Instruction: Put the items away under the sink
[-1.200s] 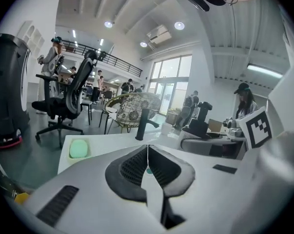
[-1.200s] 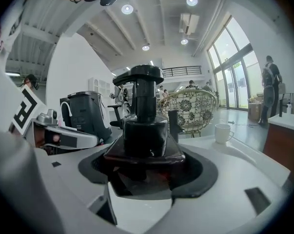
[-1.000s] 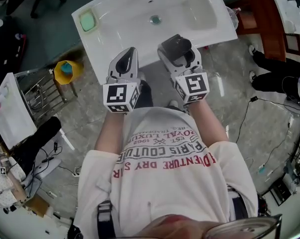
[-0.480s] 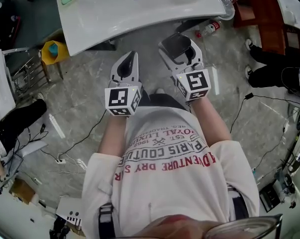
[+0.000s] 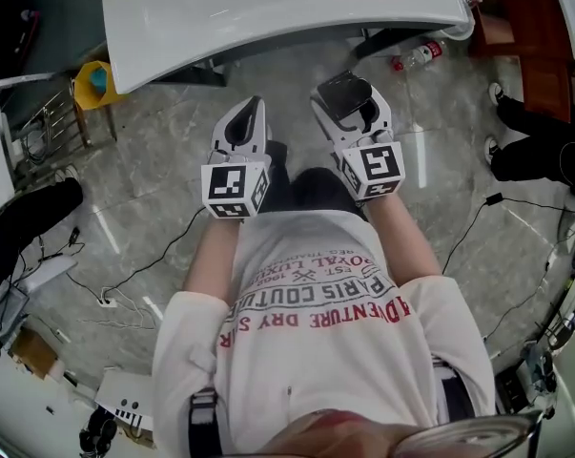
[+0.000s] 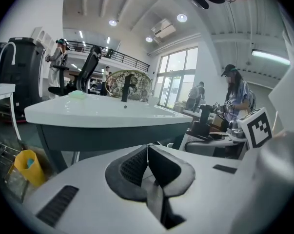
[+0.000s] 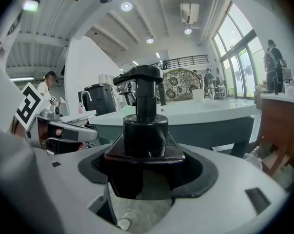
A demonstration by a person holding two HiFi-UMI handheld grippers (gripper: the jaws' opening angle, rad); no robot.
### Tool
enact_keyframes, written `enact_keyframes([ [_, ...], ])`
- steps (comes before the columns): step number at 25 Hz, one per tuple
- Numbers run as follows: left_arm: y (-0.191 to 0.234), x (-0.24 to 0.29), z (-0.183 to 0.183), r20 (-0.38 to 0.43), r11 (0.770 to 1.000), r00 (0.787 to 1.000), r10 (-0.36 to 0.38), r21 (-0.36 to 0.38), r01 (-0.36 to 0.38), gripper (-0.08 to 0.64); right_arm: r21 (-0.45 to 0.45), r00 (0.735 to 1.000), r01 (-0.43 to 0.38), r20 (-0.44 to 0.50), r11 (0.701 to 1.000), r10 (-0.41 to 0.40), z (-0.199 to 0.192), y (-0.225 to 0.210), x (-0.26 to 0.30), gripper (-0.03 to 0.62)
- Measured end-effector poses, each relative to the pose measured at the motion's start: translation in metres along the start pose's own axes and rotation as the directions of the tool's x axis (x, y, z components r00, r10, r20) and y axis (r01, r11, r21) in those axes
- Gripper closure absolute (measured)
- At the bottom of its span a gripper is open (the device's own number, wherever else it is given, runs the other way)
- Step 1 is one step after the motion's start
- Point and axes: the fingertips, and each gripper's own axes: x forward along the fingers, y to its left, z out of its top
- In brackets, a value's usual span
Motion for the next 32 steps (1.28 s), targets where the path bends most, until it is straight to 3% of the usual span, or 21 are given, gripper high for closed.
enact_keyframes([
  [8,0.048,0.078,-0.082,0.053,0.995,0.998,-0.045,0.091,0.040,0.534,-0.044,0.998,0.003,0.058,0.999,0.000,-0.099,-0.011,0.084,0.221],
  [17,0.107,0.120,-0.150,0.148,0.992,0.989,-0.017,0.124,-0.001,0.534,-0.051,0.996,-0.006,0.093,0.999,0.010,-0.190,-0.020,0.168,0.221],
  [25,0.162,0.126,-0.170,0.215,0.990,0.974,0.068,0.108,-0.093,0.534,-0.113,0.994,-0.016,0.108,0.993,0.028,-0.204,-0.008,0.226,0.221],
  [32,0.189,0.124,-0.176,0.222,0.991,0.971,0.084,0.087,-0.106,0.534,-0.117,0.996,0.025,0.090,0.993,-0.015,-0.196,-0.010,0.276,0.221],
])
